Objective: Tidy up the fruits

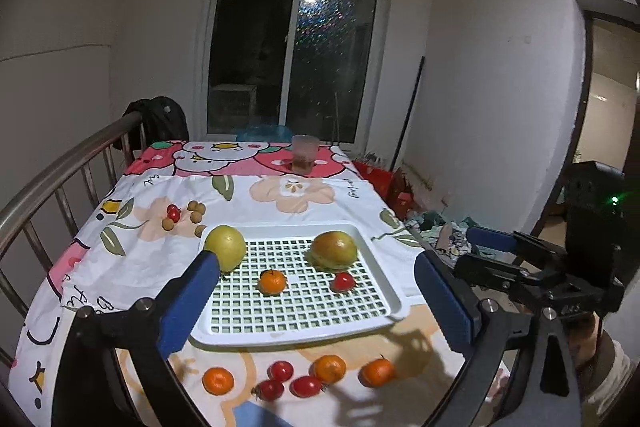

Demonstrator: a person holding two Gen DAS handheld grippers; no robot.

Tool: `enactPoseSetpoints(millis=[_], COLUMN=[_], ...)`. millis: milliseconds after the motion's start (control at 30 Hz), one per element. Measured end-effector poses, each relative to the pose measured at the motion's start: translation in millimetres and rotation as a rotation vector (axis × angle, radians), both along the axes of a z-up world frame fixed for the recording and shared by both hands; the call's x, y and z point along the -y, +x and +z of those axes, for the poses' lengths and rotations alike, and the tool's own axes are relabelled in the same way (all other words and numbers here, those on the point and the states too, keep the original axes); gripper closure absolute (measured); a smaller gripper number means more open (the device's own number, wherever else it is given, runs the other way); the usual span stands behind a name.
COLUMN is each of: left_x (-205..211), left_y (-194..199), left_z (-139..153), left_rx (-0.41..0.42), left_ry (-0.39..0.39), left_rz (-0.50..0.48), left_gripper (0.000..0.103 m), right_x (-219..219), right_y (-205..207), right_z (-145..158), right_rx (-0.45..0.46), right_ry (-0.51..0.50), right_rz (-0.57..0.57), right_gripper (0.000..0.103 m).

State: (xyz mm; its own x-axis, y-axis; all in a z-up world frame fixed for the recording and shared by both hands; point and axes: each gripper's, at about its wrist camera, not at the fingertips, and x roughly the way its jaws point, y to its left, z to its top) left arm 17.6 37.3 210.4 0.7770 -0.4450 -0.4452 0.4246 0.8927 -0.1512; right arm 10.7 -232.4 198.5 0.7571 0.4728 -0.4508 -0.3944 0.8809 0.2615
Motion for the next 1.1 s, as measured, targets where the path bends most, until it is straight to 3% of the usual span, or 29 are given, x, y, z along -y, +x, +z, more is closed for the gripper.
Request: enactPoseSetpoints(millis=[367, 667, 1100], left_x=[-10.0, -10.2, -9.8], left_y=[-33.3, -50.9, -44.4], left_z=[-13.5, -37.6, -97.0], left_rx=[0.005, -0.003, -0.144], left_ry=[-0.024, 0.022, 0.073], left_rz=[-0.01, 0.004, 0.021], left_gripper=[0.004, 0.004, 0.004], right_x=[-0.2, -4.3, -18.1], right_y=[-28.4, -45.3, -48.5], right_z=[-3.3, -12.2, -59.6], right_rx=[0.022, 0.034, -0.061], right_ry=[0.003, -0.014, -0.076], right_rz=[0.008, 0.013, 0.026], right_gripper=[0.006, 0.005, 0.006])
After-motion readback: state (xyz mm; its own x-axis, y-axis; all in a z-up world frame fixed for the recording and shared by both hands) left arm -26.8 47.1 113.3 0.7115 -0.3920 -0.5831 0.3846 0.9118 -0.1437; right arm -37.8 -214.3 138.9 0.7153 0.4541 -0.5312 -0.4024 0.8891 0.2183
